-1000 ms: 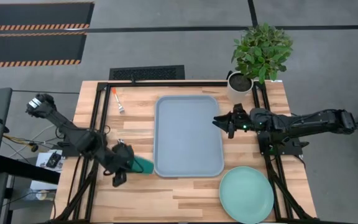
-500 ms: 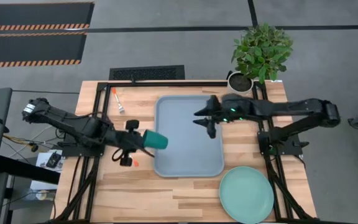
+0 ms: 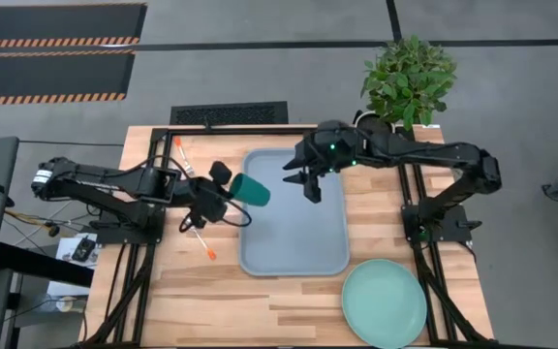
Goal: Pick and place plate/cup/fork/spoon on tray
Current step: Put the green cup on the top right of the gray serving tray
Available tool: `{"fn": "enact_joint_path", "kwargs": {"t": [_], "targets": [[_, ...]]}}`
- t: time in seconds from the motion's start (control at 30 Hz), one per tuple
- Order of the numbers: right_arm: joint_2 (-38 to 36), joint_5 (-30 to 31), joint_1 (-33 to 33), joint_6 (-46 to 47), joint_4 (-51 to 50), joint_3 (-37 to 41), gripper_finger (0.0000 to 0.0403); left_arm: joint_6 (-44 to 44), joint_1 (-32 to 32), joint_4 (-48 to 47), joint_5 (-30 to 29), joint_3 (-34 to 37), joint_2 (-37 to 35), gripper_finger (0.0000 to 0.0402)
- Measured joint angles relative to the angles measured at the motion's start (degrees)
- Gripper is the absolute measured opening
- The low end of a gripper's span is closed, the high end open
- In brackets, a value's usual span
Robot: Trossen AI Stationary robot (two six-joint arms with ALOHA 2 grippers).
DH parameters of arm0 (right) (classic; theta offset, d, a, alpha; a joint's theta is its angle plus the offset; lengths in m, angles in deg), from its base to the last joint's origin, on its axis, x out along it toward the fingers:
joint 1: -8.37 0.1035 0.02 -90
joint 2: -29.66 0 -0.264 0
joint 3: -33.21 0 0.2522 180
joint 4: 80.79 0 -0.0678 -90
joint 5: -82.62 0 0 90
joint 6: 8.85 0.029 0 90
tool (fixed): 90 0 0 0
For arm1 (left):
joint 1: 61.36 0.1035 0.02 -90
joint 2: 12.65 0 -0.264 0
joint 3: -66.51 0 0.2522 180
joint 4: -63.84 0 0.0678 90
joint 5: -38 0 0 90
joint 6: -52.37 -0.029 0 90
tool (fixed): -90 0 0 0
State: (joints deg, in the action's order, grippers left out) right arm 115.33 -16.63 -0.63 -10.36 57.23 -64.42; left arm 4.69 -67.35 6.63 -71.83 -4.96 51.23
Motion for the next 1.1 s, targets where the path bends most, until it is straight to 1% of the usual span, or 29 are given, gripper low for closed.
{"fn": "enact_joint_path", "kwargs": {"t": [0.1,0.17,0.27,0.37,0.43,0.5,0.6,0.7,0.9,0.97,1.0,1.03,1.1], "targets": [[-0.07,-3.05,-0.21,-2.78,2.64,-0.47,0.0182,-11.26,0.5,1.65,0.16,0.14,0.0,0.0],[-0.06,-6.42,-0.15,-2.99,4.22,-0.47,0.0181,-16.95,0.54,5.26,0.81,0.75,0.0,0.0],[-0.09,-12.59,-0.13,-3.09,6.69,-0.47,0.0177,-22.78,0.58,9.08,4.32,0.96,0.1,0.0],[-0.09,-15.1,0.01,-3.09,7.0,-0.46,0.0174,-26.69,0.79,13.65,7.94,0.97,1.9,0.0001],[-0.09,-15.13,0.33,-3.08,6.75,-0.45,0.0172,-26.94,0.84,16.77,11.31,1.01,3.17,0.0001],[-0.09,-15.97,0.37,-3.02,6.1,-0.44,0.0171,-26.07,0.91,20.15,16.17,0.98,4.74,0.0001],[-0.44,-20.1,0.22,-1.08,5.75,-0.41,0.0172,-24.15,0.81,24.2,24.09,1.03,7.22,0.0001],[-0.5,-23.08,-0.18,2.01,5.27,-0.43,0.0178,-24.23,0.82,28.83,31.17,1.03,8.97,0.0001],[-0.37,-29.86,-0.59,2.55,0.0,-0.38,0.0206,-21.06,0.82,39.45,40.62,0.96,12.18,0.0001],[-0.37,-32.45,-0.48,2.55,-0.17,-0.38,0.0218,-19.05,0.82,41.09,43.03,1.01,12.49,0.0001],[-0.37,-33.97,-0.39,2.55,0.06,-0.38,0.0223,-18.27,0.82,43.38,44.42,0.99,13.14,0.0001],[-0.37,-35.42,-0.39,2.52,0.4,-0.38,0.0228,-16.84,0.82,45.78,45.39,0.81,13.75,0.0001],[-0.37,-38.28,-0.41,2.58,1.17,-0.38,0.0236,-13.02,0.82,47.49,47.15,1.02,14.62,0.0002]]}}
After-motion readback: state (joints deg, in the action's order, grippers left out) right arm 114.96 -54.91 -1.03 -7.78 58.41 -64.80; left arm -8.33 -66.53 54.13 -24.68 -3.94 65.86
